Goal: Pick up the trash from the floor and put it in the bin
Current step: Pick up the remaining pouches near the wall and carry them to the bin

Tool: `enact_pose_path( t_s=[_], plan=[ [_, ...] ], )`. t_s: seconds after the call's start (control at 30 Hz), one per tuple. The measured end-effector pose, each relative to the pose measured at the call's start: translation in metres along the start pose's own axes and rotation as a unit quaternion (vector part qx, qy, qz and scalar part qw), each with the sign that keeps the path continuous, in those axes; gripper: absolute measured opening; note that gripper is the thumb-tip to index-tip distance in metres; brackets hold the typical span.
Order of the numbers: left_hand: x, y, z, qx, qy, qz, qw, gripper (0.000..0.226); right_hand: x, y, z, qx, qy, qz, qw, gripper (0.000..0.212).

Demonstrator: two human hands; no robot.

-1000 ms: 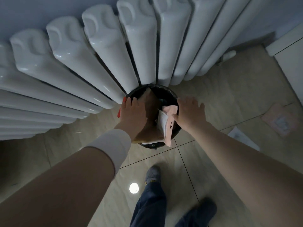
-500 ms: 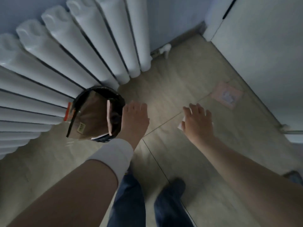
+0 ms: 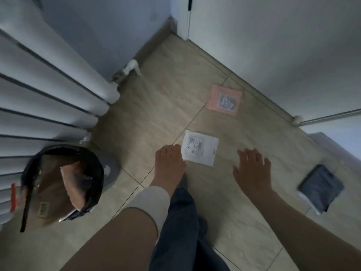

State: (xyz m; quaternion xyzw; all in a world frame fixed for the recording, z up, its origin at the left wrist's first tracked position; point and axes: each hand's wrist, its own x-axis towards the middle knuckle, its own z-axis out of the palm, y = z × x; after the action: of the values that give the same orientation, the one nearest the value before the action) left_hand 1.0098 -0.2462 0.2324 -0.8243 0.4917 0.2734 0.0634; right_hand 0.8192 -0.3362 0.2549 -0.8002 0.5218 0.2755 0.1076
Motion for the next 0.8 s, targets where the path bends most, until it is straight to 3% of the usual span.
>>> enact_pose_path(
  t_s=[0.3,0.67,0.8],
  plan=[
    [0.086,0.013,0.085,0.017,-0.072,0.053,0.996,0.048,0.068,0.011,0.075,0.04,-0.067,0.051,0.996,0.058],
    [0.265,0.05,0.24,0.061,-0.076,0.104,0.99,0.081,0.227,0.048,0.212,0.044,-0.043,0.004,0.998,0.06],
    [0.301,0.041,0.276,0.164,-0.076,0.181,0.967,0.076,0.27,0.054,0.253,0.022,-0.044,-0.032,0.998,0.062]
  ],
)
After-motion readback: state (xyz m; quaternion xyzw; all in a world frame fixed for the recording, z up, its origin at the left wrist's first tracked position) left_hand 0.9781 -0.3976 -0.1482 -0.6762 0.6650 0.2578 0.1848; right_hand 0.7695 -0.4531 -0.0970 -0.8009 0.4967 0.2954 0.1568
